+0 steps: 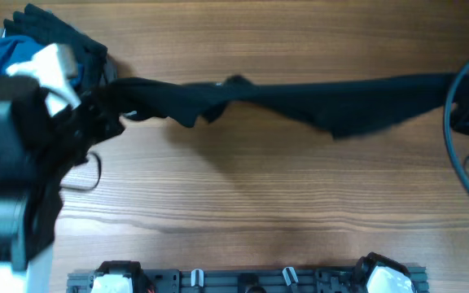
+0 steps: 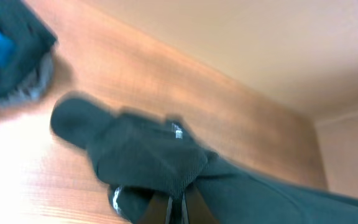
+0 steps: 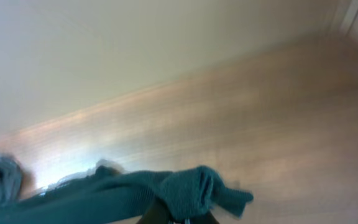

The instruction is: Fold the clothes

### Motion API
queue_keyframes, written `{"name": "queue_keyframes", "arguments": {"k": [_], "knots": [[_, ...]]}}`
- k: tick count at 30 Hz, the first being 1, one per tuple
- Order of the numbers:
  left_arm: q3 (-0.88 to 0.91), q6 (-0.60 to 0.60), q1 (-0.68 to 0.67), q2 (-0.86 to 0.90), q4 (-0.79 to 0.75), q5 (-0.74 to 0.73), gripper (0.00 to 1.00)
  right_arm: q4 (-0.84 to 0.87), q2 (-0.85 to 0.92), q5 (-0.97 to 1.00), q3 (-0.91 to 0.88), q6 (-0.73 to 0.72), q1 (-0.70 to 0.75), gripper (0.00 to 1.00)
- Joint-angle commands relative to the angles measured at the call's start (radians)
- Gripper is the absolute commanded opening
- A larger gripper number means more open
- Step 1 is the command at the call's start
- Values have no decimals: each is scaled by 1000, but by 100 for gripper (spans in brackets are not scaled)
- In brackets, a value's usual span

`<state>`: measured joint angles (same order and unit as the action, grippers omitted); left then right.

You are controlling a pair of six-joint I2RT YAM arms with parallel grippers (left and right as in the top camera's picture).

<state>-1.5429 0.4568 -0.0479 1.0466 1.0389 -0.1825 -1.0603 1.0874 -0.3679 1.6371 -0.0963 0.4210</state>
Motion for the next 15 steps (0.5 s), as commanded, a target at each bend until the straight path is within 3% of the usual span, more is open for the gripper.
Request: {"name": "queue_keyframes", "arguments": {"k": [1,5,11,14,15], "knots": [[-18,-4,0,-98,-82,106,4,105,-43,79,50,-50,9,4],[-18,-5,0,-55,-136,106,4,146,10,53,50,-60,9,4],[-18,-5,0,273,-291,105,4,236,266,-118,50,-61,8,4],[-18,-5,0,475,-535,101,4,454,428,-243,50,-109,2,4],[-20,-2,0,557,-703,86,4,588,484,-283,50,-189,1,4]]}}
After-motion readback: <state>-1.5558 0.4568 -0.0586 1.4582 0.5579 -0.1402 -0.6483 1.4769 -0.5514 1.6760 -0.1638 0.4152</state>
